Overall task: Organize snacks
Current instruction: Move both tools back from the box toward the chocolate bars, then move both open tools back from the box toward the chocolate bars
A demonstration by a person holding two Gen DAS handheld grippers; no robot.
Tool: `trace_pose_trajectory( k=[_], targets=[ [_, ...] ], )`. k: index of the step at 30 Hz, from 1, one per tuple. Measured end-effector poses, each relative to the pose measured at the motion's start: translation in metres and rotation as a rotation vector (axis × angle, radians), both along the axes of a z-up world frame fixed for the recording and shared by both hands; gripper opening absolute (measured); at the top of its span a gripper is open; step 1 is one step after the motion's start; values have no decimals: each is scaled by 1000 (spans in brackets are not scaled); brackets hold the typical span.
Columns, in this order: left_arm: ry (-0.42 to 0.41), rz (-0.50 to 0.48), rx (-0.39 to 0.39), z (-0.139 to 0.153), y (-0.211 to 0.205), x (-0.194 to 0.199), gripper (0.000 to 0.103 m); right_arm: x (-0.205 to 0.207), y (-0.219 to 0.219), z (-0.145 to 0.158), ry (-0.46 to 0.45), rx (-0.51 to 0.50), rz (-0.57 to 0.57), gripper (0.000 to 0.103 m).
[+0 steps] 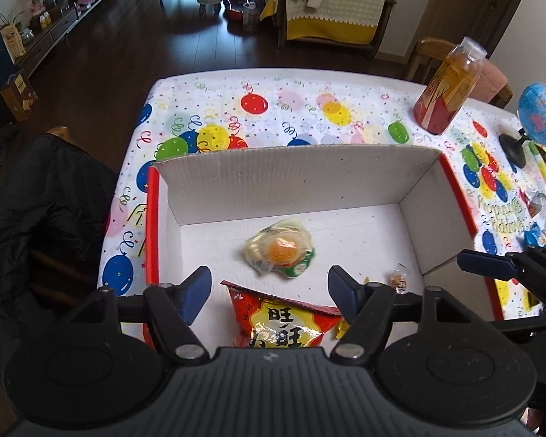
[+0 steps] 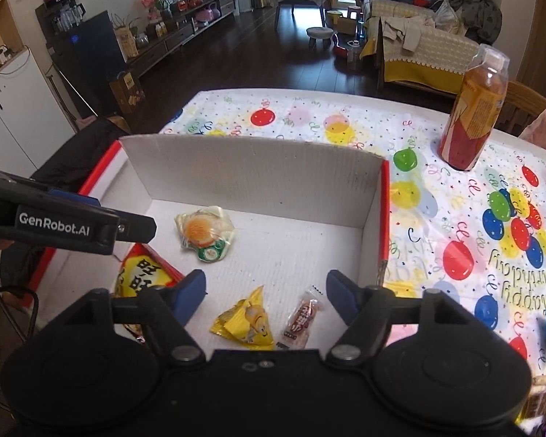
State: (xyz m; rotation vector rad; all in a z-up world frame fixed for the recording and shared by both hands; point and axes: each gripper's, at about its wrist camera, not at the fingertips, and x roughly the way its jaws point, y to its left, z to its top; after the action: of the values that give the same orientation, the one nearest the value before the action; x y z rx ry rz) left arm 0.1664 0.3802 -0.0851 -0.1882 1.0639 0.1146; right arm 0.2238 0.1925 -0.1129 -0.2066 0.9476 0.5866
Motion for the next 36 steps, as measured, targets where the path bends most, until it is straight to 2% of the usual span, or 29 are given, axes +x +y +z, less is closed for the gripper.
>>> trace_pose_trajectory(
  k=[4,8,21,28,31,33,36],
  targets=[
    [-30,2,5,10,-3,-13,72,-9,-7,11,-19,12,-8,81],
    [-64,1,1,22,-9,-27,78,-19,-15,22,-33,22,-20,83],
    [-153,-35,-33,53,-38,-69,82,-57,-55,55,-83,71,-46,102],
    [-221,-72,-49,69,-70,-85,86,-78,-90,69,-90,135,-72,103],
    [-249,-100,-53,74,-88,-89,91,-85,-109,72,-95,156,-94,103],
    [-260,-116,-68,77,-100,-91,99,-89,-122,72,-105,155,-111,103],
    [-274,-137,-95,78,-117,-90,100,-95,-143,71,-128,152,-140,103]
  ],
)
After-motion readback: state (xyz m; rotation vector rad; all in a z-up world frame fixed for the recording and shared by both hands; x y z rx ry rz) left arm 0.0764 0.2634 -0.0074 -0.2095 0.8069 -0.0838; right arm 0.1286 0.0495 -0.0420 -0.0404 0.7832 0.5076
